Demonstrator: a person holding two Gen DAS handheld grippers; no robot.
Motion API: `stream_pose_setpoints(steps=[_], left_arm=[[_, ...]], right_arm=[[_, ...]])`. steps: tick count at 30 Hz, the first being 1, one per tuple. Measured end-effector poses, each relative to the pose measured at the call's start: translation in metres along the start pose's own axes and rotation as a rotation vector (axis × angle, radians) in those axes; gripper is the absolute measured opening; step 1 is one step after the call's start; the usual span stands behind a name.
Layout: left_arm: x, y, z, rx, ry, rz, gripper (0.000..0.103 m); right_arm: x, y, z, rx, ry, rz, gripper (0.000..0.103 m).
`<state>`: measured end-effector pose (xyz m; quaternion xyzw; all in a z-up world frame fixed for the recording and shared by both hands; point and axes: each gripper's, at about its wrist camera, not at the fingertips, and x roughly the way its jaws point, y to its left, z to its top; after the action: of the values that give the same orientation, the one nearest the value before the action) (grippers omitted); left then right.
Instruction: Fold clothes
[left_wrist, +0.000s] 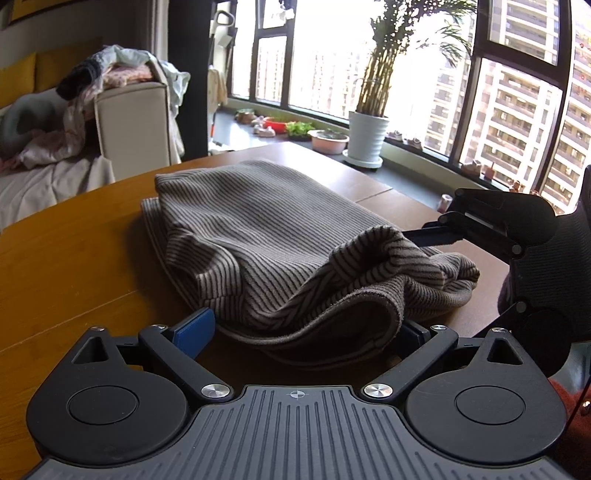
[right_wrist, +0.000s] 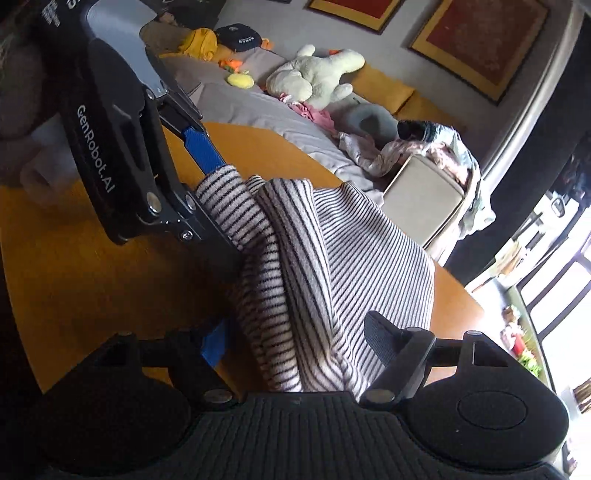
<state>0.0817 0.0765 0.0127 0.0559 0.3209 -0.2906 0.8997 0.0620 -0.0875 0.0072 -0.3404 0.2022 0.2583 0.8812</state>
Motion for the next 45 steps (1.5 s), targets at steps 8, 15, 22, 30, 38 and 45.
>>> stream_pose_setpoints(steps=[8, 15, 22, 30, 38, 45], left_arm=[[-0.012, 0.004, -0.005, -0.015, -0.011, 0.001, 0.1], [-0.049, 0.027, -0.003, -0.071, -0.09, 0.061, 0.099], [-0.043, 0.058, 0.027, -0.209, -0.149, 0.121, 0.097], [0.026, 0.035, 0.027, -0.021, 0.001, 0.123, 0.082], [0.032, 0.029, 0.016, 0.005, 0.026, 0.02, 0.08], [0.04, 0.044, 0.011, -0.066, 0.046, -0.029, 0.084]], right_arm=[[0.001, 0.009, 0.004, -0.052, 0.015, 0.037, 0.042], [0.001, 0.008, 0.003, -0.067, 0.022, 0.049, 0.04], [-0.012, 0.003, 0.001, -0.112, 0.054, 0.09, 0.03], [-0.074, -0.02, 0.009, -0.157, 0.102, 0.252, 0.028], [-0.084, -0.088, 0.063, -0.32, 0.038, 0.256, 0.031], [0.038, -0.112, 0.074, -0.203, 0.027, 0.344, 0.036]])
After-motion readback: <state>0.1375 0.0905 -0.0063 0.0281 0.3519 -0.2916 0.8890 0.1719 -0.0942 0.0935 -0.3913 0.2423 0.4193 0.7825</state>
